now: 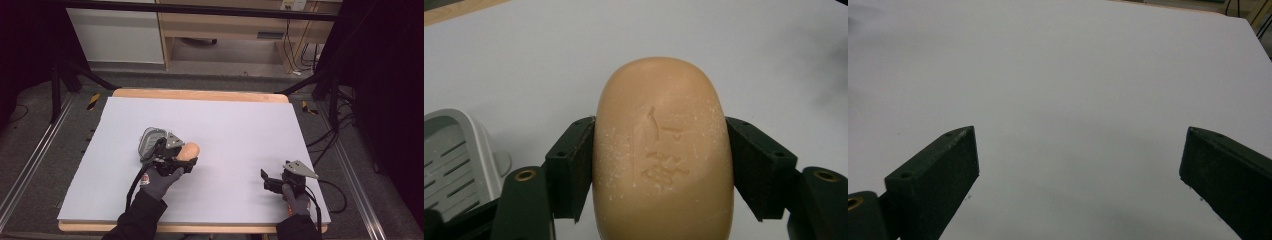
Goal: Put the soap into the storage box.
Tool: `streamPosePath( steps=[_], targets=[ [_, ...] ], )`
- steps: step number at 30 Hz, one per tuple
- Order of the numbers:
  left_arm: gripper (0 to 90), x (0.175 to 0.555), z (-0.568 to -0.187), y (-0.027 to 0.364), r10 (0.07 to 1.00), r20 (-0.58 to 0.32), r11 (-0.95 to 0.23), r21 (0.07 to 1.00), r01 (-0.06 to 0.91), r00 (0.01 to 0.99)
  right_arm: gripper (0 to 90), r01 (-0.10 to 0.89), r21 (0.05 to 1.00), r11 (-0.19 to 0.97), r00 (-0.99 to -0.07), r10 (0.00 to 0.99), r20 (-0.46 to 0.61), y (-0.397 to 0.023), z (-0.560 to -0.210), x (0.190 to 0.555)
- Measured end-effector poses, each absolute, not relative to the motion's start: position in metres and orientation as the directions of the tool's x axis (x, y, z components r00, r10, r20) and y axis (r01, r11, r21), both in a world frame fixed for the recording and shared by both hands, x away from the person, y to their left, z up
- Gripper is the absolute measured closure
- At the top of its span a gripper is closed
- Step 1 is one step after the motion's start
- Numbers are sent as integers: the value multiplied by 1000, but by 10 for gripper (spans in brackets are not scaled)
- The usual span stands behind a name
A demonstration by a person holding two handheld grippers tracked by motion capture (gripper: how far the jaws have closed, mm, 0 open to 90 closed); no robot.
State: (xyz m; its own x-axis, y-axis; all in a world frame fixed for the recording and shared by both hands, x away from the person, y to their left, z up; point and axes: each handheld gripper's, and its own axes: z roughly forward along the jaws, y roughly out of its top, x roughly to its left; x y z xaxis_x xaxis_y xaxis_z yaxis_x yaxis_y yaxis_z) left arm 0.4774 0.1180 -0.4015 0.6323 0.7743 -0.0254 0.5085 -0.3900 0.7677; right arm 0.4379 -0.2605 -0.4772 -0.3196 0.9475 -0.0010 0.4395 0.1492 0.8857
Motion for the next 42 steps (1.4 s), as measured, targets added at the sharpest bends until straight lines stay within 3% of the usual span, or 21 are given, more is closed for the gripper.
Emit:
streamPosePath(
  steps=[42],
  targets=[
    [321, 509, -395, 185, 866, -30, -294, 775, 559, 498, 27, 441, 884, 154, -323, 946, -4, -260, -478, 438]
  ],
)
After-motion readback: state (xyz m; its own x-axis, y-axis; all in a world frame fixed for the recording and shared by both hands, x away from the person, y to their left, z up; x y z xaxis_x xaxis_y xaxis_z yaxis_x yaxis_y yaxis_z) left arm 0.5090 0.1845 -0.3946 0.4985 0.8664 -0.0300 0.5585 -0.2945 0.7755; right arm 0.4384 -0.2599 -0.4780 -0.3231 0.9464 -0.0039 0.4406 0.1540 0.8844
